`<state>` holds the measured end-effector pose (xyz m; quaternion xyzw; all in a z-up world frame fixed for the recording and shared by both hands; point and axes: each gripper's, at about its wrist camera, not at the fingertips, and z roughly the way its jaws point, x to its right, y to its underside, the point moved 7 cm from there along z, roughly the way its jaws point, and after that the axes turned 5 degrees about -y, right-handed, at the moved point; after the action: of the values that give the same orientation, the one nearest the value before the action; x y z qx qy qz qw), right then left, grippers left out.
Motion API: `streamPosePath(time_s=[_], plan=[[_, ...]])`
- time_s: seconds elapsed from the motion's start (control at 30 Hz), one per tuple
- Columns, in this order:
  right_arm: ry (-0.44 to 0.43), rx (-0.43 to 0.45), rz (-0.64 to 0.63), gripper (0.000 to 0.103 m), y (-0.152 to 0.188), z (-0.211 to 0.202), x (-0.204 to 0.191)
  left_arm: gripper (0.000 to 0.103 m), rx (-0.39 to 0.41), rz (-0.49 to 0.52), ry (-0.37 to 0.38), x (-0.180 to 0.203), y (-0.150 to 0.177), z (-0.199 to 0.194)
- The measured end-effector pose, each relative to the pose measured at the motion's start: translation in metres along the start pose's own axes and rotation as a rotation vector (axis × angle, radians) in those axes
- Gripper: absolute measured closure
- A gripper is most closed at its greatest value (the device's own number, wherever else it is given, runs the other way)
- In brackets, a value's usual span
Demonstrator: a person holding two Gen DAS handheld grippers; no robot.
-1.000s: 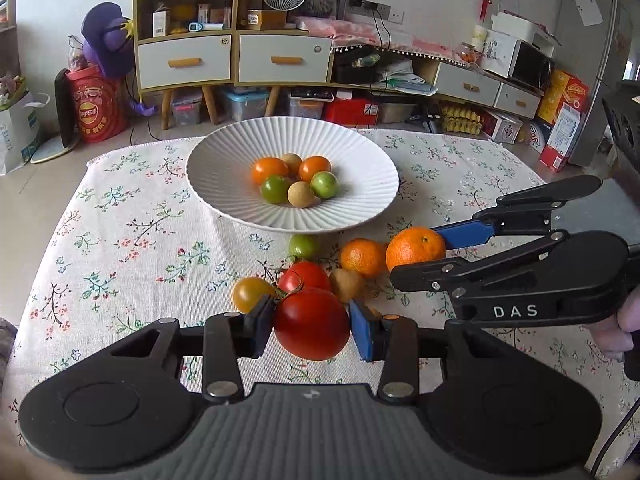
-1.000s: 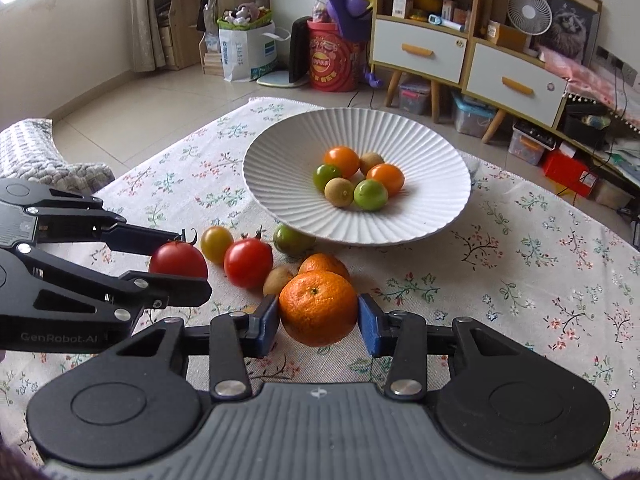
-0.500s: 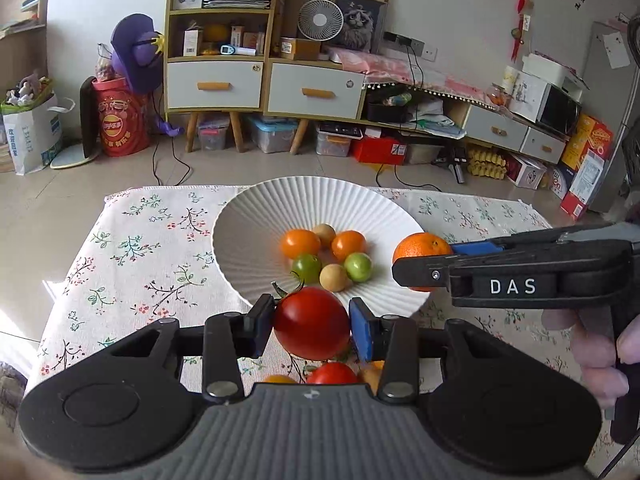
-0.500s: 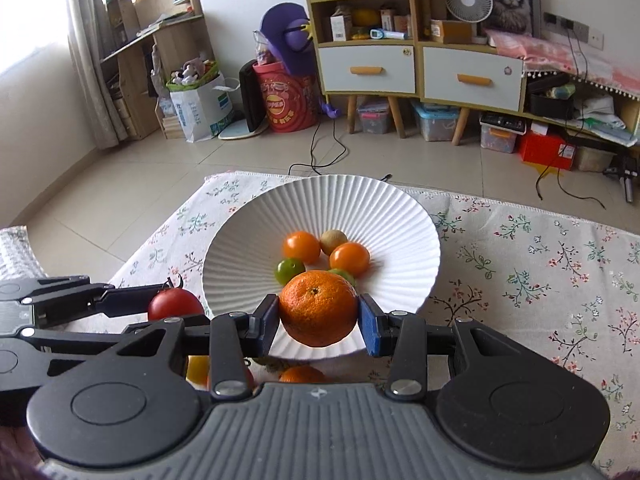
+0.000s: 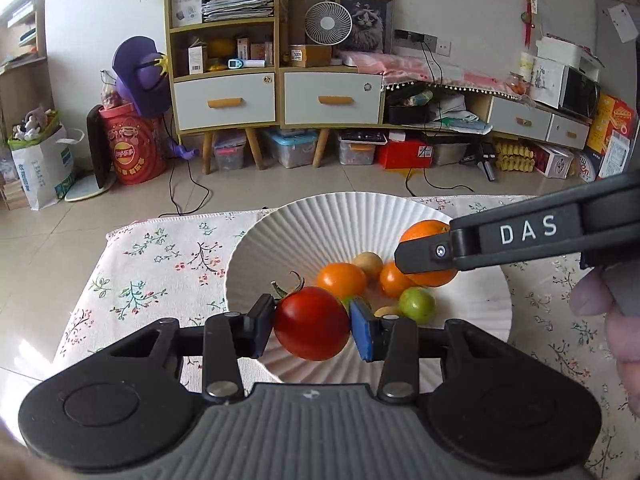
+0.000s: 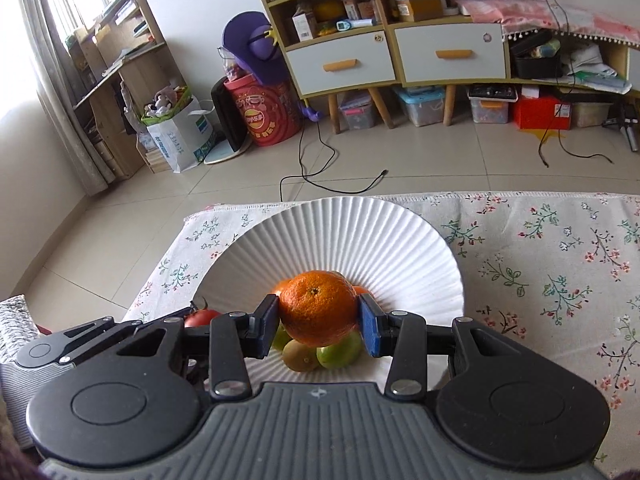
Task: Organize fruits
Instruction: 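Carry the red tomato and mandarin over the white bowl with both tools, then open the left tool into the bowl while the right tool releases the mandarin, then move both tools back from the bowl to the fruit pile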
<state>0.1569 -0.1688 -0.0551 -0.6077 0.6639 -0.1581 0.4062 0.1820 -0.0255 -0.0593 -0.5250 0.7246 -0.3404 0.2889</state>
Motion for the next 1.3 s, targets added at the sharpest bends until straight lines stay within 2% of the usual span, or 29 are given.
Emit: streamPosePath(time_s=[0.1,0.33,0.47,0.63,0.73,0.8,0.9,1.0,1.3], plan=[[0.002,-0.011,-0.020,0.064,0.002,0.004,-0.004,0.069,0.002,0.002,-0.016,-0.005,0.001,0.005],[0.012,-0.018,-0.043,0.064,0.003,0.009,-0.007,0.069,0.022,-0.053,0.004,-0.009,-0.001,0.009],[0.017,-0.019,-0.051,0.064,0.003,0.009,-0.007,0.069,0.031,-0.052,0.014,-0.008,-0.002,0.009],[0.005,-0.017,-0.039,0.062,0.002,0.009,-0.006,0.064,0.043,-0.051,0.010,-0.009,-0.007,0.007],[0.008,-0.009,-0.039,0.060,0.000,0.005,-0.007,0.057,0.041,-0.050,0.001,-0.011,-0.008,0.005],[0.007,-0.002,-0.036,0.058,0.000,0.003,-0.008,0.047,0.032,-0.044,-0.012,-0.012,-0.009,0.004],[0.013,0.003,-0.035,0.053,-0.001,-0.002,-0.007,0.038,0.016,-0.042,-0.018,-0.016,-0.009,0.001],[0.013,0.008,-0.035,0.046,0.000,-0.009,-0.008,0.032,0.011,-0.029,-0.021,-0.016,-0.008,-0.005],[0.023,0.016,-0.049,0.034,0.005,-0.029,-0.009,0.014,-0.022,0.001,-0.009,-0.017,-0.003,-0.027]])
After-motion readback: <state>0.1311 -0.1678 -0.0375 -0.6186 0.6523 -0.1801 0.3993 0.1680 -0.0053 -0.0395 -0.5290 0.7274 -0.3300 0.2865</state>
